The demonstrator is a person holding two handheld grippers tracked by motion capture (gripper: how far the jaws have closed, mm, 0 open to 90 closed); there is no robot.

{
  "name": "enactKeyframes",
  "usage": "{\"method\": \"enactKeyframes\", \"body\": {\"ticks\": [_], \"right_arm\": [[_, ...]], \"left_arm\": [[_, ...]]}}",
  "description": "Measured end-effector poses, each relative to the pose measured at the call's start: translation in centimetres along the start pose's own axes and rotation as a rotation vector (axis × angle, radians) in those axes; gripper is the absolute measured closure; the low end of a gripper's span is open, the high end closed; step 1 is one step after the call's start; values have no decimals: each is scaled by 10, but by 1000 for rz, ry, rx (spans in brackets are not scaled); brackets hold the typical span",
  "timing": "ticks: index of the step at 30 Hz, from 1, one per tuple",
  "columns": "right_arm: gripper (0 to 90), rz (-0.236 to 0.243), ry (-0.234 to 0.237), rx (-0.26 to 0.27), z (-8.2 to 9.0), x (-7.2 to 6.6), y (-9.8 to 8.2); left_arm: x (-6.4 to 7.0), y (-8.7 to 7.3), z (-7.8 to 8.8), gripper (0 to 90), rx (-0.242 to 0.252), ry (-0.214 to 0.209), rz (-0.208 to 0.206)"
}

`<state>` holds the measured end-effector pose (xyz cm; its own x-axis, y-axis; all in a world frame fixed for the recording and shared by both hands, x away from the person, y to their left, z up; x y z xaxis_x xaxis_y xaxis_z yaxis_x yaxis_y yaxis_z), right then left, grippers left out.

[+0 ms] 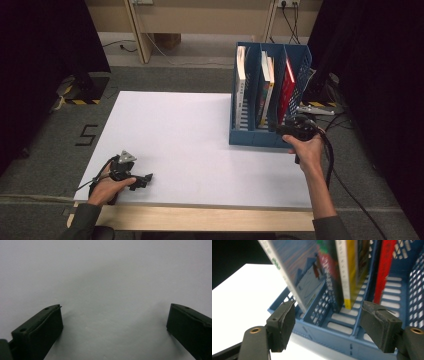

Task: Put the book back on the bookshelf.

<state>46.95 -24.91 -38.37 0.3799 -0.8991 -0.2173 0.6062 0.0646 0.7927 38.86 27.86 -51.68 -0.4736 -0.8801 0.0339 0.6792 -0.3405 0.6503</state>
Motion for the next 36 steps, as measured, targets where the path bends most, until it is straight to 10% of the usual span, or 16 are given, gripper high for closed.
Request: {"method": "enactKeyframes", "body": {"ticks": [19, 36], "right_arm": [[228, 64, 106, -68, -19, -42, -50], [169, 222, 110, -120, -24, -78, -82]], "left_arm": [[0, 0, 0, 0, 4, -3, -1], [-1, -1, 0, 0, 0, -5, -9]]}}
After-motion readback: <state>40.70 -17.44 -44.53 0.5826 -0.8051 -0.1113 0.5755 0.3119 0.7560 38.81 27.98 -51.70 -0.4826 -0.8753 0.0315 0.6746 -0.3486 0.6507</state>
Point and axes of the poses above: each handheld gripper's, and its own axes: z roughly backward along the jaws, y roughly out of its top, x roughly to its right, the point moved 2 cm from there along -z, roughly forward along the jaws, and after that the axes turned 3 degrees about -x, right-handed, at the moved point
